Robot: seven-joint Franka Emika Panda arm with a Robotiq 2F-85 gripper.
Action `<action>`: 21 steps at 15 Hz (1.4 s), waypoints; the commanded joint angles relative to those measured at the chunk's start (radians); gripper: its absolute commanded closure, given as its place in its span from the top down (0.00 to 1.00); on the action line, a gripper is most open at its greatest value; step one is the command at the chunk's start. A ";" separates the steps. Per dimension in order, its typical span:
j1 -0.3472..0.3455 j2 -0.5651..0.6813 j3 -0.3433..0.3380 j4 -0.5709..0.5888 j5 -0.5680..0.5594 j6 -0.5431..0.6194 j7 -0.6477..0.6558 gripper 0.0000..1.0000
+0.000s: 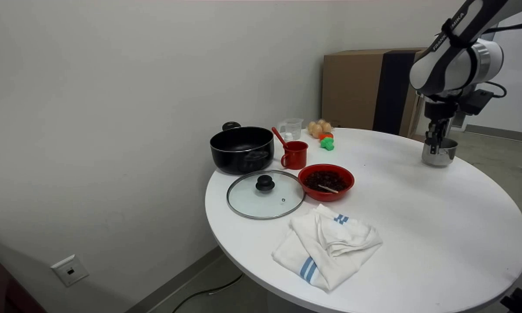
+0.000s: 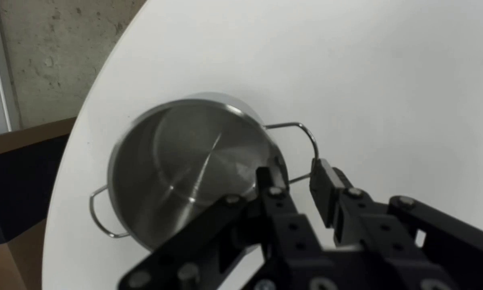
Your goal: Move the silver pot to the right side of the table, use the white and blue towel to wipe the table
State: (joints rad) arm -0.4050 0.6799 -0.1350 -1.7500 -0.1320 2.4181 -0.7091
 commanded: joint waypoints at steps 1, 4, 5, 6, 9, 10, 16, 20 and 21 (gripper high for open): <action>-0.018 0.050 0.009 0.060 -0.003 -0.022 -0.017 0.06; -0.020 0.062 0.007 0.072 -0.005 -0.022 -0.012 0.46; -0.020 0.063 0.005 0.075 -0.008 -0.021 -0.011 0.48; -0.021 0.065 0.004 0.078 -0.008 -0.021 -0.011 0.54; -0.018 0.054 0.002 0.065 -0.013 -0.014 -0.007 0.77; -0.016 0.041 0.004 0.050 -0.012 -0.005 -0.005 0.83; 0.017 -0.095 0.014 -0.080 -0.002 0.036 0.045 1.00; 0.080 -0.244 0.013 -0.232 -0.028 0.080 0.107 1.00; 0.103 -0.274 0.011 -0.263 -0.040 0.087 0.131 1.00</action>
State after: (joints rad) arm -0.3546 0.5371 -0.1182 -1.8652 -0.1376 2.4640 -0.6440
